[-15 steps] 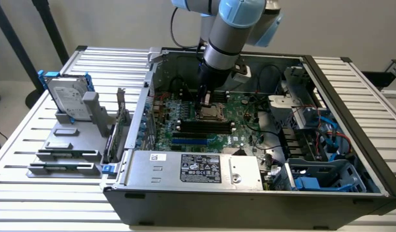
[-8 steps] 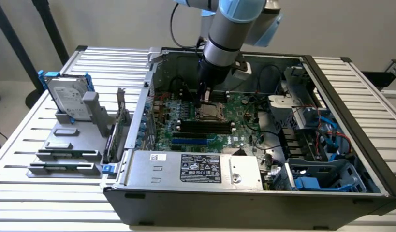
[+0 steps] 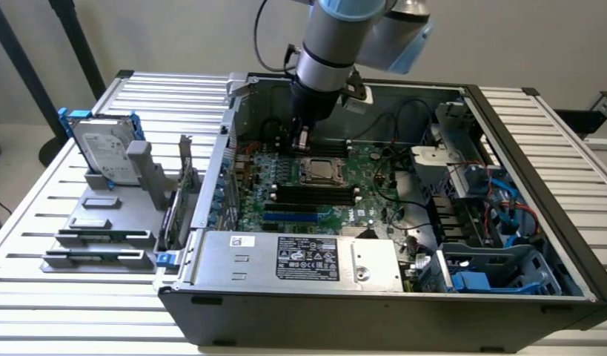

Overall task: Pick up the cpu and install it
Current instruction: 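Close the cpu cover, then install the first cpu locking lever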

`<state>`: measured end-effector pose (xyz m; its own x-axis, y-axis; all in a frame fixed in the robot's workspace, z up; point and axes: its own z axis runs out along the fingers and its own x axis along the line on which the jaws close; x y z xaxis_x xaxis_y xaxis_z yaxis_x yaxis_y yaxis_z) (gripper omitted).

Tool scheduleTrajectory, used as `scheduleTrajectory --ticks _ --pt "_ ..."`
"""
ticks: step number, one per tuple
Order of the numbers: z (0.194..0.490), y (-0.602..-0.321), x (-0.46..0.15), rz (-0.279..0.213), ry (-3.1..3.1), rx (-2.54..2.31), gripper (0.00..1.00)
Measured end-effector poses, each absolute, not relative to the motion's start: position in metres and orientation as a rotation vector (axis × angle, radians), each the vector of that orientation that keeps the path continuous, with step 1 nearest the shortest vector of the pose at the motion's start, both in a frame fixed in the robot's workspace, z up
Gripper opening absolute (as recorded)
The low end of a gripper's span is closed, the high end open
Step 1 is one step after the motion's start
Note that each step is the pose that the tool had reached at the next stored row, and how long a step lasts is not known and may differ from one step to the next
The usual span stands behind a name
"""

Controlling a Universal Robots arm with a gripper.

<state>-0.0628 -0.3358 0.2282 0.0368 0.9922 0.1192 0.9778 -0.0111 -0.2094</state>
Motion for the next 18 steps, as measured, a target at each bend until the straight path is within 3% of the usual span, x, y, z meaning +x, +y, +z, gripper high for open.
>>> scheduleTrajectory --ticks 18 --pt "0.231 -0.336 -0.094 0.058 -1.9 -2.184 0.11"
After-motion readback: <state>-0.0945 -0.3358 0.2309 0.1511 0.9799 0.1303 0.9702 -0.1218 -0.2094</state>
